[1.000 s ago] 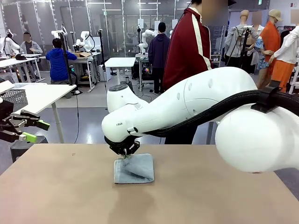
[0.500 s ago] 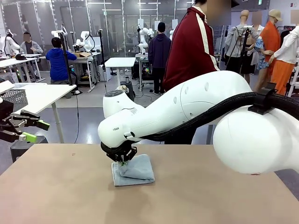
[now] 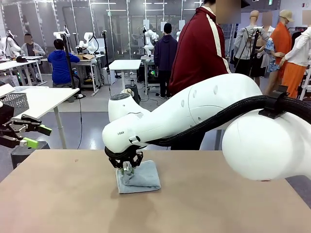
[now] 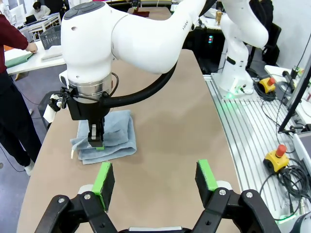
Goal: Fold the towels and place them in the basket.
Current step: When a person lays out a Towel with hook on the table, fold it in half twice.
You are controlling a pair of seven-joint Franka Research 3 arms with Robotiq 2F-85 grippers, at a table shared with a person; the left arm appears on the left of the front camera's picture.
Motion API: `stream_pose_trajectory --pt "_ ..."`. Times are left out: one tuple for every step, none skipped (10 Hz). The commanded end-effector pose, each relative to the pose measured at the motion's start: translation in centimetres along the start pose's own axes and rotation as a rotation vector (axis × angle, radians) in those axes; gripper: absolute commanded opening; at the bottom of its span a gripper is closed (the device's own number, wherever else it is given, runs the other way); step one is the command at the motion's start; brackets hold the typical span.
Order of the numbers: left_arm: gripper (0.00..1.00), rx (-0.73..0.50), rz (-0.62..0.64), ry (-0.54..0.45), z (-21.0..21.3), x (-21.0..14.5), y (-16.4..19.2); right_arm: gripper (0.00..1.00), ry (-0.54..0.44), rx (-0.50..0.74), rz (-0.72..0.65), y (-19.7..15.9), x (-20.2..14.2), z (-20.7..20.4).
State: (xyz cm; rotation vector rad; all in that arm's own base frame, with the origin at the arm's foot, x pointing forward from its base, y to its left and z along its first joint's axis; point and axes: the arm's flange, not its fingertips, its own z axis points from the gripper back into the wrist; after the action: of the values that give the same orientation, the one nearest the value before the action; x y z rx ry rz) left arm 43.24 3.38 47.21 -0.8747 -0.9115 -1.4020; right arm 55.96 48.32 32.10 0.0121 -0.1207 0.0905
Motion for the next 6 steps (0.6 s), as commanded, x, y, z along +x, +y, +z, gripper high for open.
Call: stream_pose_trajectory --pt "0.85 -0.002 -0.010 -0.017 0.1 0.2 -0.4 0.68 0.017 0.064 0.028 -0.3 -1.1 0.5" --pt "0.85 -0.002 -0.010 -0.017 0.1 0.2 -0.4 0.62 0.010 0.087 0.039 -0.2 -1.5 0.9" --pt "0.85 -0.002 -0.010 -0.017 0.1 0.2 -0.4 0.88 -0.005 0.095 0.052 -0.3 -2.1 1.6" --pt "0.85 -0.002 -0.010 -0.017 0.1 0.2 -0.4 0.82 -0.028 0.100 0.056 -0.7 -3.0 2.9" --pt "0.85 -0.002 -0.010 -0.017 0.1 0.2 -0.4 1.00 -0.033 0.084 0.053 -1.4 -3.8 4.4" --pt "0.85 -0.002 -0.010 -0.017 0.1 0.2 -0.4 1.00 -0.054 0.060 0.057 -2.6 -4.6 5.9"
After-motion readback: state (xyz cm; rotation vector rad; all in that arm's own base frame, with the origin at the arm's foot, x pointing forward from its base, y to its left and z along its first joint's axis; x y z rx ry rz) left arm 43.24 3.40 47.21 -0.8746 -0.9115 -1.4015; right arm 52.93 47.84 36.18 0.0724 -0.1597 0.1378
